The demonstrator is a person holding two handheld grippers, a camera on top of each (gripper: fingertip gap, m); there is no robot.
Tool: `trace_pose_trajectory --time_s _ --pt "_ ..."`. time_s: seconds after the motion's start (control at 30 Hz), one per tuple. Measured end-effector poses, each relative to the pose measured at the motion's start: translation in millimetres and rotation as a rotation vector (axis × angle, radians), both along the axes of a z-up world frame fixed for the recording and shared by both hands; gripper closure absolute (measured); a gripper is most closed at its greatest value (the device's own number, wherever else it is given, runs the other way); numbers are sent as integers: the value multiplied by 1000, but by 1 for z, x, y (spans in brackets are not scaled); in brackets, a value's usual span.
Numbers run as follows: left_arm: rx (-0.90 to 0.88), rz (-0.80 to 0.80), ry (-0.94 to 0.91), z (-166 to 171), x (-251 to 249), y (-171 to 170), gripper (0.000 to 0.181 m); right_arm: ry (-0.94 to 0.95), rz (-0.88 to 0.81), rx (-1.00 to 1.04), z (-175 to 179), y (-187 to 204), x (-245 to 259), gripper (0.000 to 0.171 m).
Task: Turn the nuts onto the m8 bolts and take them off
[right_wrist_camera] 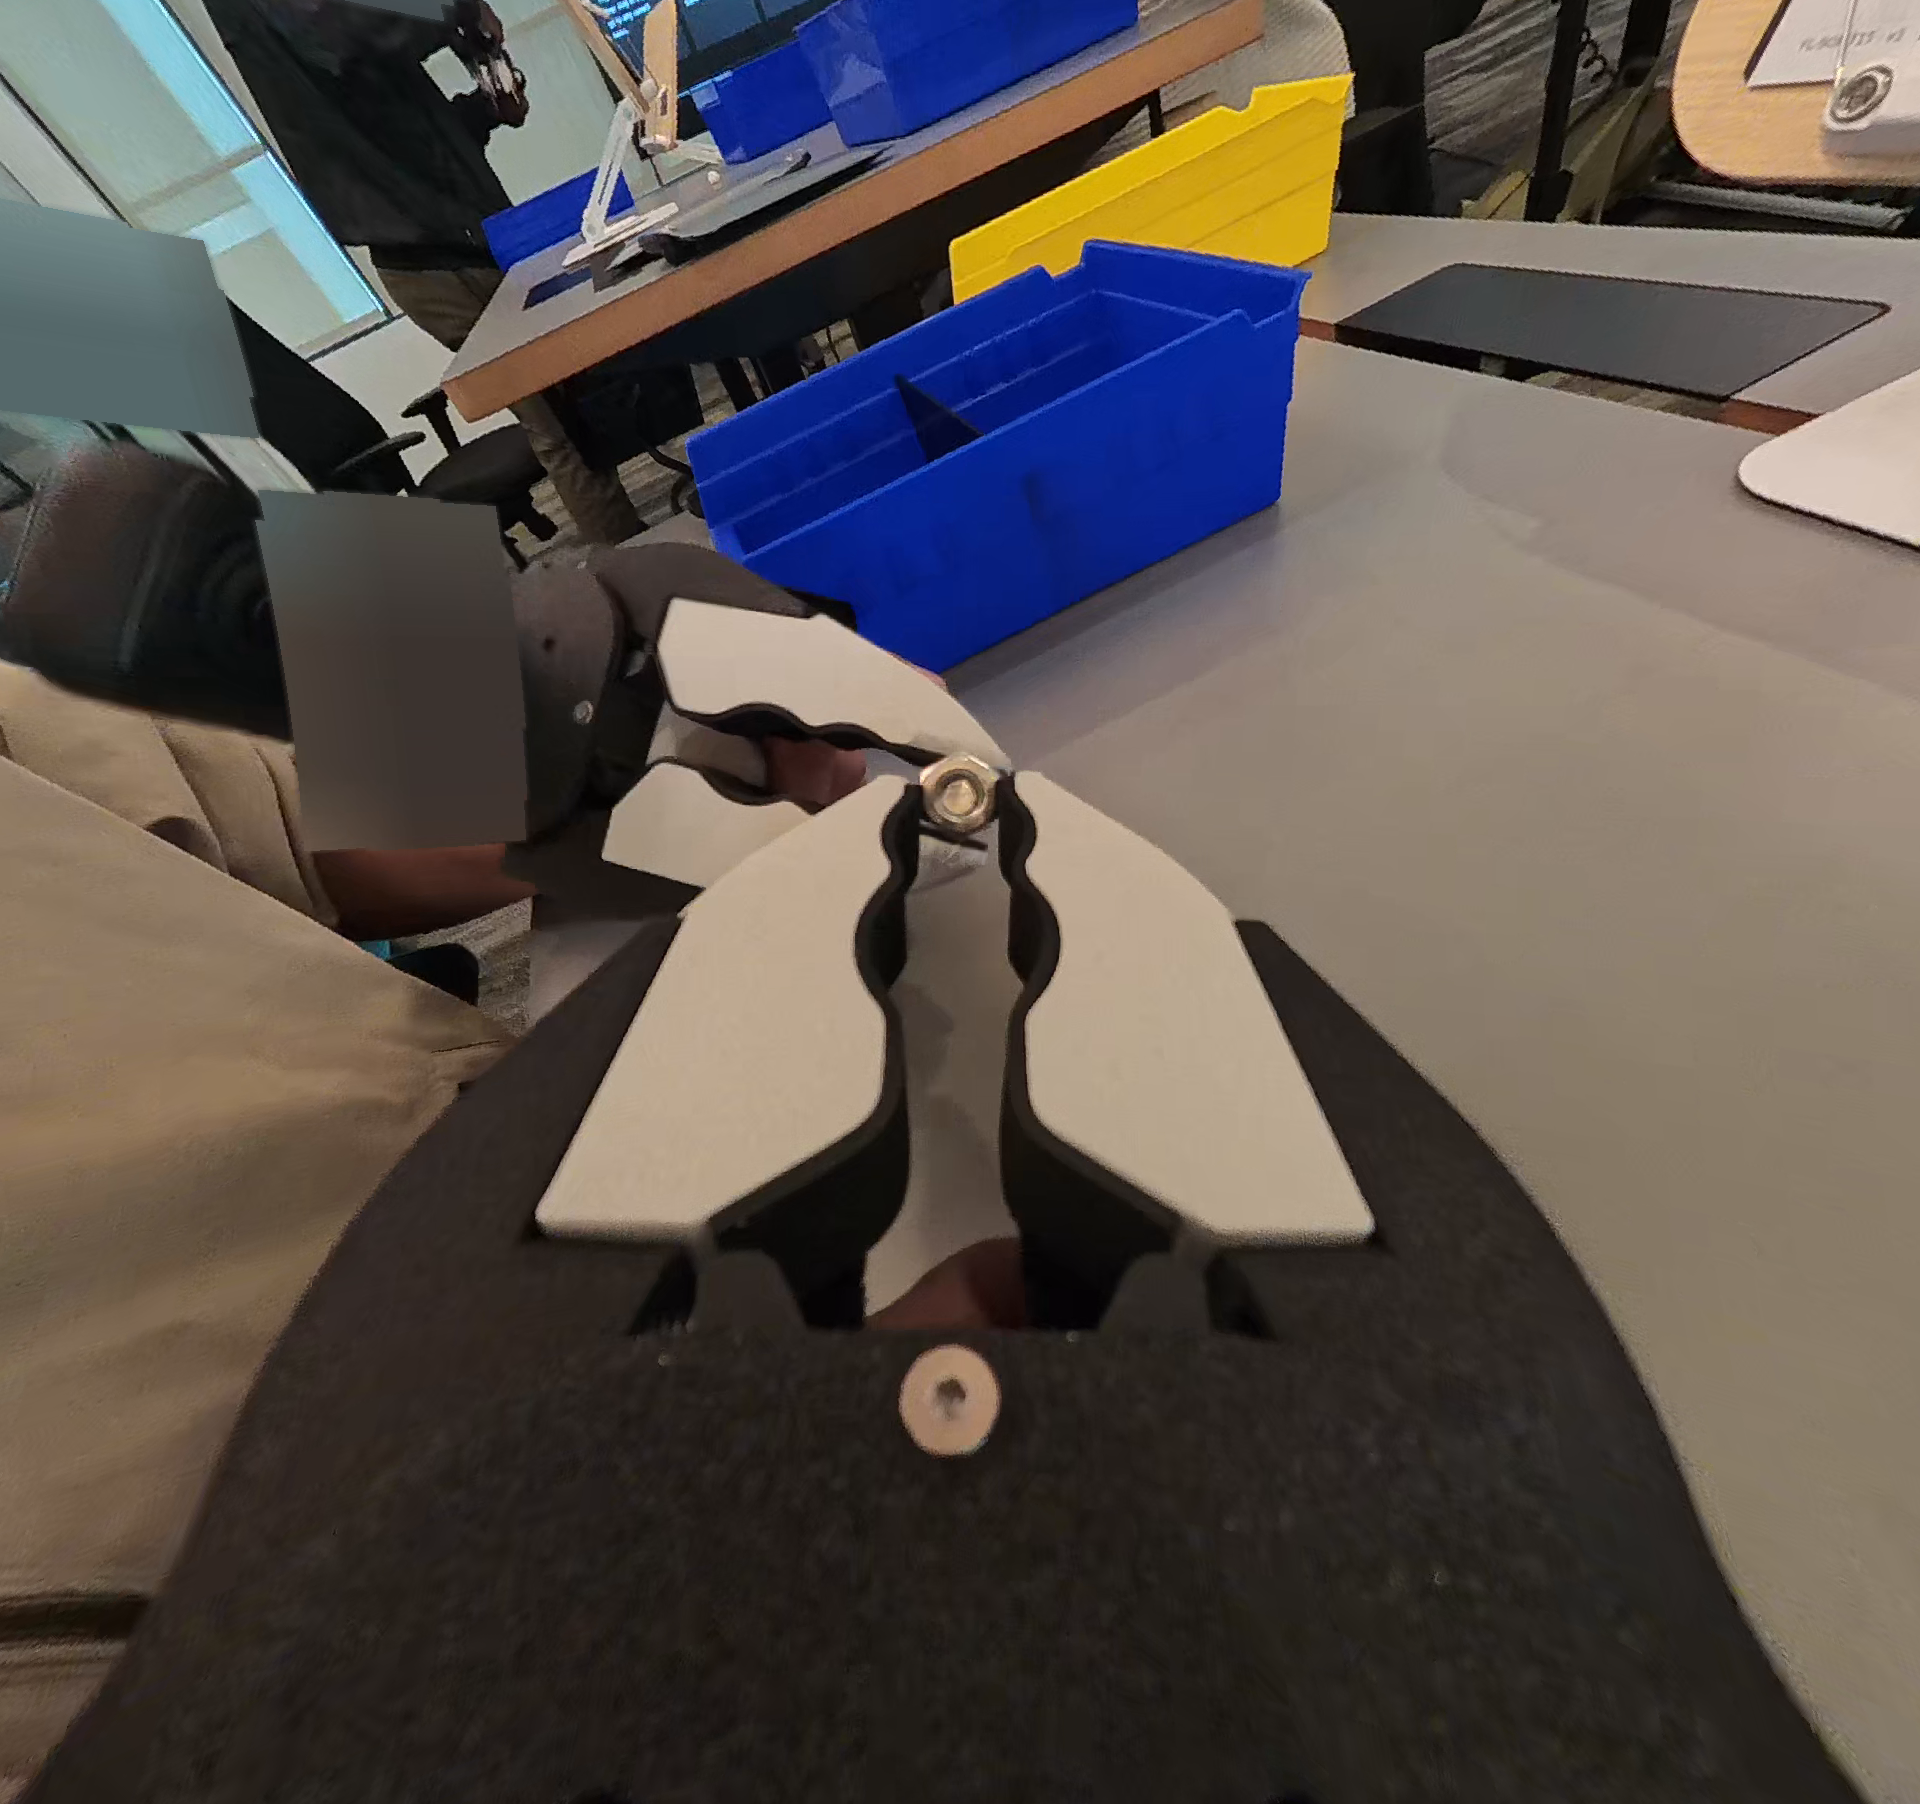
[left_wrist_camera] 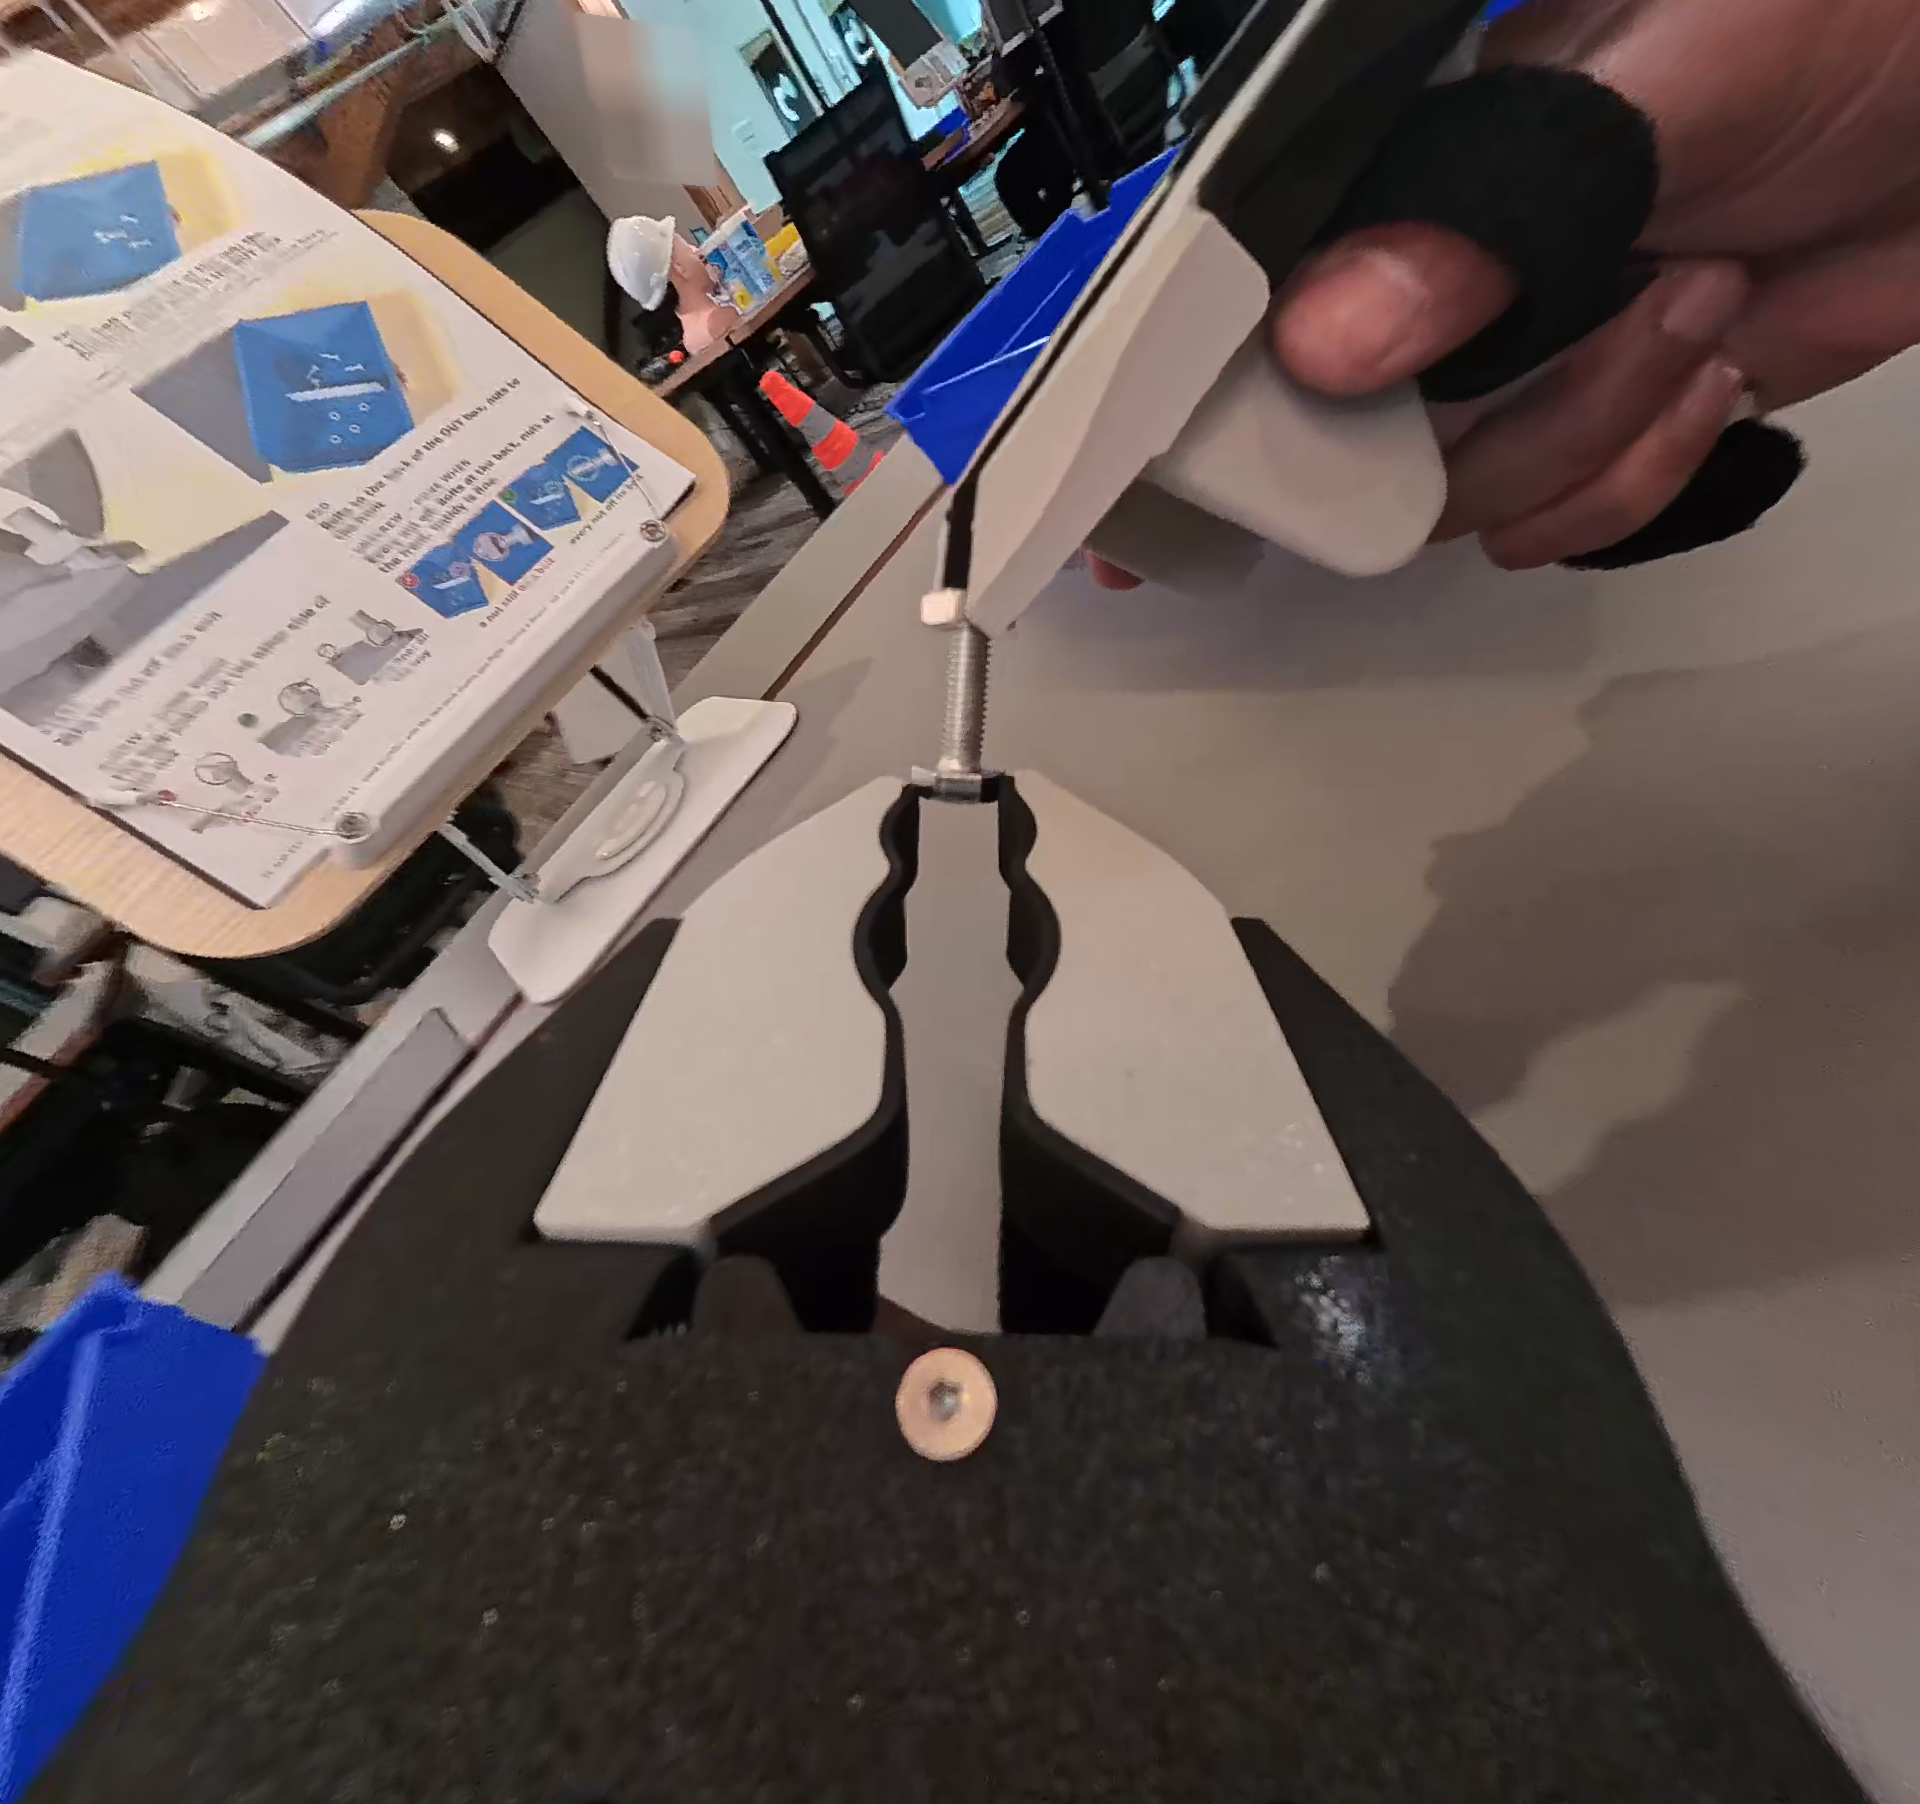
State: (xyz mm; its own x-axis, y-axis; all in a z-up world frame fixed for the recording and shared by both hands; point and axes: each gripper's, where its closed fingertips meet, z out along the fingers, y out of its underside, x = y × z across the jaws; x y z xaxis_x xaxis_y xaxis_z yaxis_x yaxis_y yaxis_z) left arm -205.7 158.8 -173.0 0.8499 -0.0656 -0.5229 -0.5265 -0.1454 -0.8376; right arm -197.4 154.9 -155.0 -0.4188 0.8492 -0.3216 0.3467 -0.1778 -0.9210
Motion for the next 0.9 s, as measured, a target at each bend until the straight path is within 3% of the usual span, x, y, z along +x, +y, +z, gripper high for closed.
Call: trace_pose_trajectory --time_s 0.4,0.9 --pt "62 171 291 4 -5 -9 166 -59 -90 -263 0 2 -2 157" --pt "53 135 177 4 0 -7 166 -69 -67 -195 6 -3 -4 153"
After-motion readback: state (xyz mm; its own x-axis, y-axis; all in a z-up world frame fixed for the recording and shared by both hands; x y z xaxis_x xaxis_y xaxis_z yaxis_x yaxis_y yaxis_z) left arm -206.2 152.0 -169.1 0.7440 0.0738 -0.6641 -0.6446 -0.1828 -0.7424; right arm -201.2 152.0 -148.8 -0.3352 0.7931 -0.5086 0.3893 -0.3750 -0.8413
